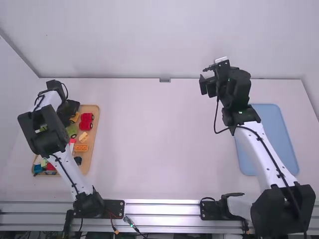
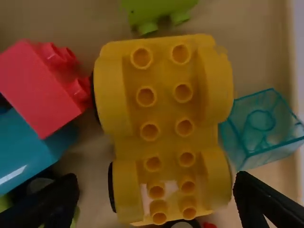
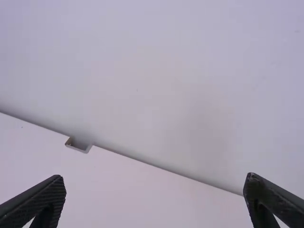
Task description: Assemble lego blocks to make yellow taxi
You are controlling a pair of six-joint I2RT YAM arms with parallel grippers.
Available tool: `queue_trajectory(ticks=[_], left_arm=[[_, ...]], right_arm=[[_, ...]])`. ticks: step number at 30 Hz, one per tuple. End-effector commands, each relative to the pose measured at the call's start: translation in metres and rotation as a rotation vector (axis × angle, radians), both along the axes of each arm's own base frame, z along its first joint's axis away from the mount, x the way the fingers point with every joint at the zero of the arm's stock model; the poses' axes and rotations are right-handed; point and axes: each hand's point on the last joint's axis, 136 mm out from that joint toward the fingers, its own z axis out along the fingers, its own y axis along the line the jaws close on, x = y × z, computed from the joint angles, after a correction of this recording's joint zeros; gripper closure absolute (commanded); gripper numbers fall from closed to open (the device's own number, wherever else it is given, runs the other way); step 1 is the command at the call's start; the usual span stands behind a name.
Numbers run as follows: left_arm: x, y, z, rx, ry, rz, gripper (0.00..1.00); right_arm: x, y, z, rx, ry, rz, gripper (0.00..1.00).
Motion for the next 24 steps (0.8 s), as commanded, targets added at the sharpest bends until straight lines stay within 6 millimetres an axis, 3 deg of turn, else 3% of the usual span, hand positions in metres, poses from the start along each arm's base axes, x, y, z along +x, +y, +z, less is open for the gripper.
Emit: queue_trajectory(ticks=[1, 8, 15, 19, 21, 22, 24], left_arm=[[-0.005, 0.002, -0.005, 0.016, 0.023, -0.034, 0.14], [-0.001, 0.002, -0.015, 0.037, 0.003, -0.068, 0.15], [-0.004, 0.0, -0.027, 0.025, -0.011, -0.071, 0.28], [-0.002, 0.0, -0.026, 0.031, -0.013, -0.076, 0.42], [0.001, 0.001, -0.022, 0.037, -0.016, -0.102, 0.6], [0.001, 0.001, -0.022, 0.037, -0.016, -0.102, 0.6], [0.003, 0.002, -0.014, 0.037, -0.013, -0.108, 0.69]], right_arm=[[0.003, 0.001, 0.018, 0.014, -0.033, -0.002, 0.01], [0.003, 0.0, 0.015, 0.012, -0.02, -0.002, 0.01], [0.002, 0.0, 0.013, 0.011, -0.014, -0.002, 0.01], [0.002, 0.0, 0.013, 0.011, -0.014, -0.003, 0.01], [0.002, 0.0, 0.012, 0.01, -0.011, -0.003, 0.01], [0.002, 0.0, 0.012, 0.01, -0.011, -0.003, 0.01], [0.002, 0.001, 0.012, 0.01, -0.011, 0.001, 0.01]])
